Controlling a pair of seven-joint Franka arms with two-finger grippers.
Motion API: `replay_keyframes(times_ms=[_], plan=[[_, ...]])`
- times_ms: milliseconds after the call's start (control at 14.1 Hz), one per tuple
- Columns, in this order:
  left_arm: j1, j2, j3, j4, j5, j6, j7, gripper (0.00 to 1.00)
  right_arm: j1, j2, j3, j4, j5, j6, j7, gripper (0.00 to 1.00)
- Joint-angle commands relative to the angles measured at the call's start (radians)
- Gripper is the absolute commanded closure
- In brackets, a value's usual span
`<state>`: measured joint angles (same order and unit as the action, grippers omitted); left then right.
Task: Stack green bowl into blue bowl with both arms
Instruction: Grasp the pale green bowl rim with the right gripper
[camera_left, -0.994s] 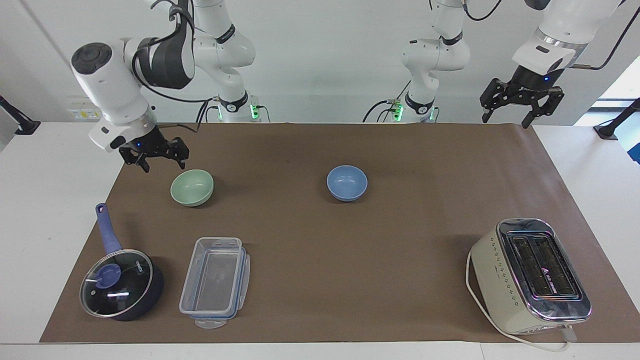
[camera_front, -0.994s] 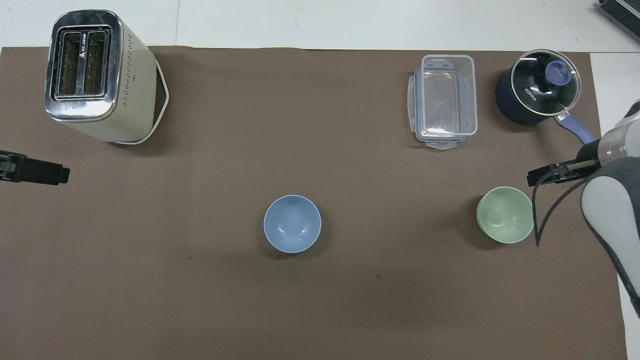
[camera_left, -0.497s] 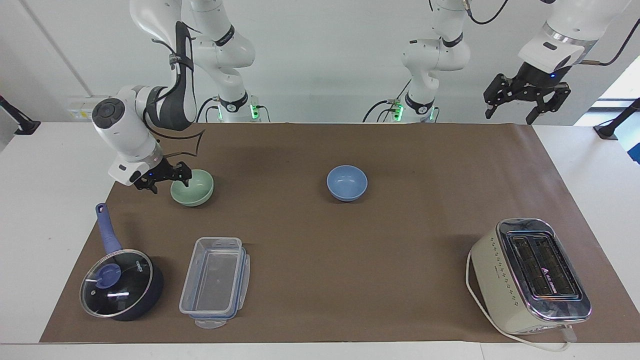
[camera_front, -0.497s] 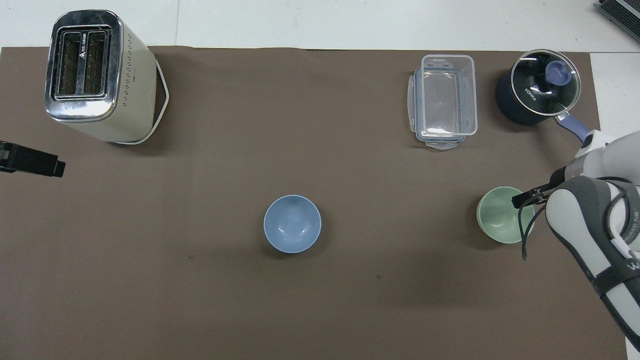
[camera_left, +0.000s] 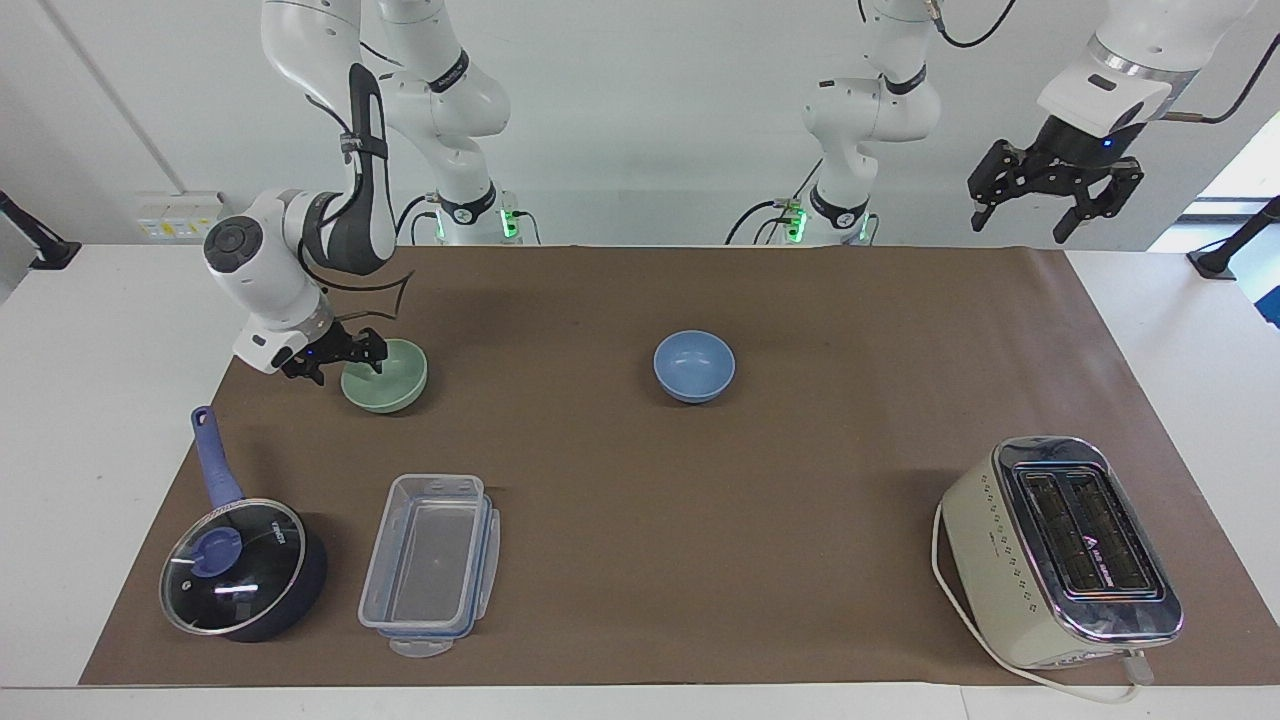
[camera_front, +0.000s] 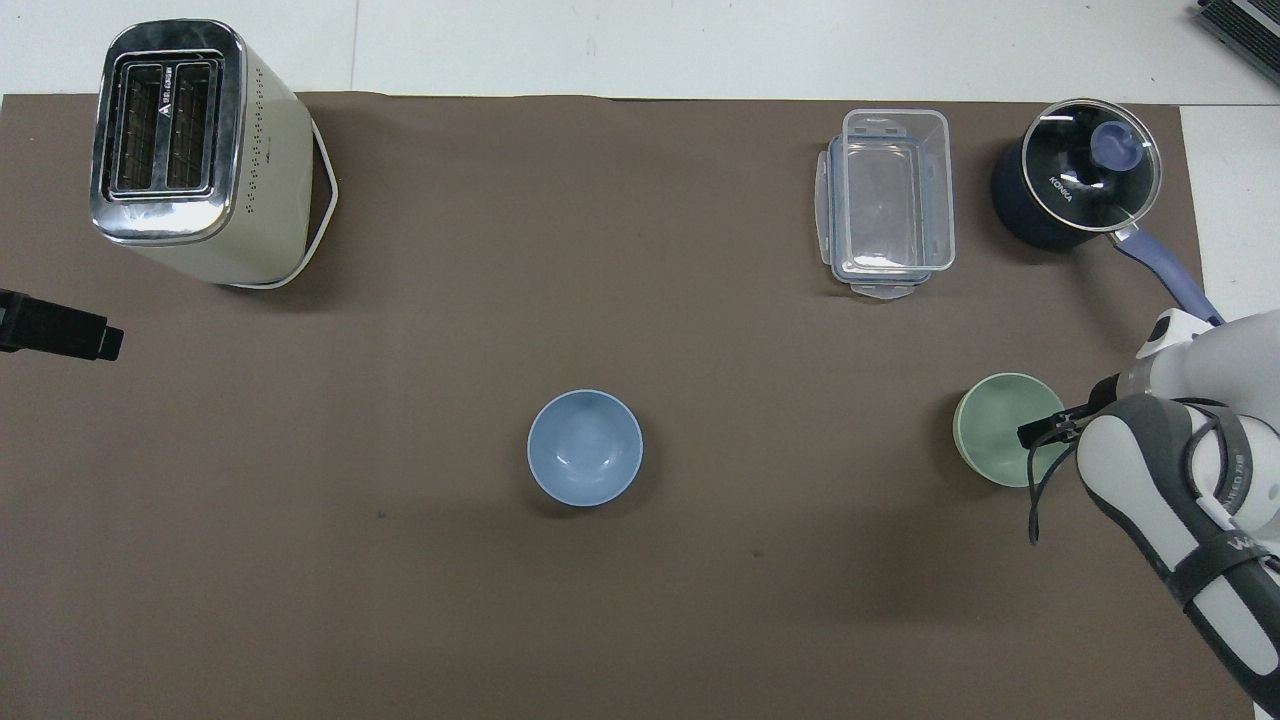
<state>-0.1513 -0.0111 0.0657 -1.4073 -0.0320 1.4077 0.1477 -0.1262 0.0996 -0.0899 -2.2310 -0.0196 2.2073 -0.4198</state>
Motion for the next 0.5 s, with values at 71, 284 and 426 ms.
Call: replay_keyframes(times_ms=[71,284,426], plan=[[0.009,-0.009,-0.009,-0.030,0.015,-0.006,0.010,0.00,-0.015,-0.021,0.009,-0.024,0.003,0.018,-0.016,0.50],[0.007,-0.010,-0.010,-0.036,0.017,-0.006,0.007,0.00,-0.020,-0.021,0.009,-0.024,0.004,0.020,0.033,1.00],[0.006,-0.015,-0.010,-0.041,0.015,-0.012,0.007,0.00,-0.017,-0.021,0.009,-0.022,0.003,0.020,0.049,1.00]])
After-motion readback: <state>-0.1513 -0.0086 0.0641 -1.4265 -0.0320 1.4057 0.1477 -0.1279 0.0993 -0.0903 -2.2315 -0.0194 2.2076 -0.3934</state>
